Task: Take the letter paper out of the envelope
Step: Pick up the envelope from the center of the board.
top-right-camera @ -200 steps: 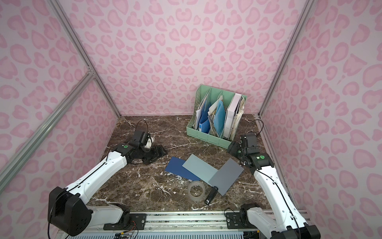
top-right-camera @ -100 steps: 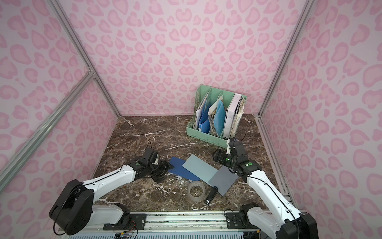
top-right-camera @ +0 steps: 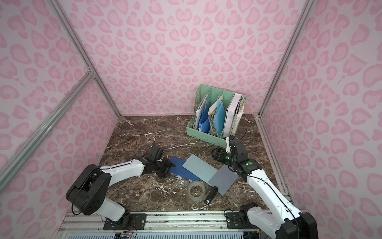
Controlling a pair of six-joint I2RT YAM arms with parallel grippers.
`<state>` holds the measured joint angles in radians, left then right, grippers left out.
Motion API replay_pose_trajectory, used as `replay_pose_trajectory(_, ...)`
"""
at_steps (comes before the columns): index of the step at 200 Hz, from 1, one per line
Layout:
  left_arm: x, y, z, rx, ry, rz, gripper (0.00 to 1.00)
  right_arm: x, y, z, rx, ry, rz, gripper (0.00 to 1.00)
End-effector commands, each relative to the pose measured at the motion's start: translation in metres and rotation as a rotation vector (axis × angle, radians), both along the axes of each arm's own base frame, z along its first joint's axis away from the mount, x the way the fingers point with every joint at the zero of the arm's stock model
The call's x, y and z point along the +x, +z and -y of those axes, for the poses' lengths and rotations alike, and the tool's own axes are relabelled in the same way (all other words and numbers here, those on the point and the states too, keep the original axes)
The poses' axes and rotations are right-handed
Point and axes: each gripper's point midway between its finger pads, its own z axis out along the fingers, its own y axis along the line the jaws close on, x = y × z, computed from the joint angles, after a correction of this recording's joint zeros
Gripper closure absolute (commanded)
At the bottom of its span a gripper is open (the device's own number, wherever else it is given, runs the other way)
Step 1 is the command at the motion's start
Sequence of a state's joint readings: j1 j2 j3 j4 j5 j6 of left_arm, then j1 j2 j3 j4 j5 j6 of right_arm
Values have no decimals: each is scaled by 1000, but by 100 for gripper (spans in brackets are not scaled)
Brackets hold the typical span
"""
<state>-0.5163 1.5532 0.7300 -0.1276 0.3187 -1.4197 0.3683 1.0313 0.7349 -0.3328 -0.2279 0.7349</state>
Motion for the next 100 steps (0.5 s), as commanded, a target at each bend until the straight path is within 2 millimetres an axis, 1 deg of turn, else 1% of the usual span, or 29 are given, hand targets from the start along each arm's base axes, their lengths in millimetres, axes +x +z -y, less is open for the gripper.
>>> replay_pose_trajectory(1, 2, -3, -2, 30, -22, 18, 54, 4, 8, -5, 16, 16, 33, 22)
replay_pose_trajectory(36, 4, 0, -6, 64, -32, 33, 77, 6, 8, -6, 21, 20, 32, 22)
replay_pose_trajectory(54, 5, 6, -12, 103, -37, 41, 100, 7, 8, -7, 20, 26, 34, 22)
replay_pose_trajectory(75, 8, 19, -20, 160, -42, 57, 100, 8, 9, -10, 13, 39, 38, 22)
replay_pose_trajectory(100, 8, 41, -38, 262, -41, 73, 100, 10, 13, -19, -18, 77, 60, 22)
